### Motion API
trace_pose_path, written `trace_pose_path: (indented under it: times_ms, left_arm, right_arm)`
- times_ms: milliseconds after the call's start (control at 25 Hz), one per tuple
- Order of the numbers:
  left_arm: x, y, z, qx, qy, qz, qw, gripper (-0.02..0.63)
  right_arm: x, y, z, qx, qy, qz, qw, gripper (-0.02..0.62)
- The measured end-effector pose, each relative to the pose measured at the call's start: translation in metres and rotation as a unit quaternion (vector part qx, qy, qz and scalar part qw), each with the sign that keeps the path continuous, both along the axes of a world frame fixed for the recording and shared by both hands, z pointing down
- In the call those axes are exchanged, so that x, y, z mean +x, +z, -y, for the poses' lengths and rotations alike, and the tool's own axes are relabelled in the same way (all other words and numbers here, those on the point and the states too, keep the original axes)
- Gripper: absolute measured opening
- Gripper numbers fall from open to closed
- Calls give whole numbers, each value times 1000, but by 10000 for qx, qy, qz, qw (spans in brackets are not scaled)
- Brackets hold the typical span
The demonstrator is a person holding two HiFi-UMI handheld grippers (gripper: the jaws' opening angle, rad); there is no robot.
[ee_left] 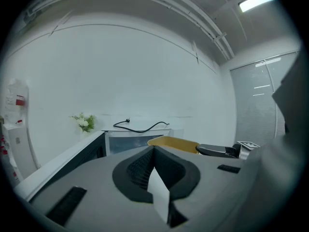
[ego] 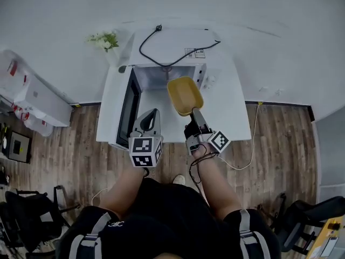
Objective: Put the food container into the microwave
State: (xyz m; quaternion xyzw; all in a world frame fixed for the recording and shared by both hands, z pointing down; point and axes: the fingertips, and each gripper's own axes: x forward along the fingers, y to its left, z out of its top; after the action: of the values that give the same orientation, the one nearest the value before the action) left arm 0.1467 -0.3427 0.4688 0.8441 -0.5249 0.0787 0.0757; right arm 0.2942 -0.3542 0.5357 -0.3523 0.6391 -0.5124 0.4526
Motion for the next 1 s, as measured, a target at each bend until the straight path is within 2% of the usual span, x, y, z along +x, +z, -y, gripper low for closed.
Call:
trace_pose_path:
  times_ms: [240,440,1000]
  left_arm:
    - [-13,13,27,-182,-262,-7,9995,12]
    - [-26,16,58,-193,-316,-92,9993,12]
    - [-37,29,112,-333,-165,-111,9992,12]
  right_arm:
    - [0,19,51,-147,89,209,9996,209]
    - [-13,31,100,-235,162,293,9992,209]
    - [-60,87,239,-837,-78,-118,9964,209]
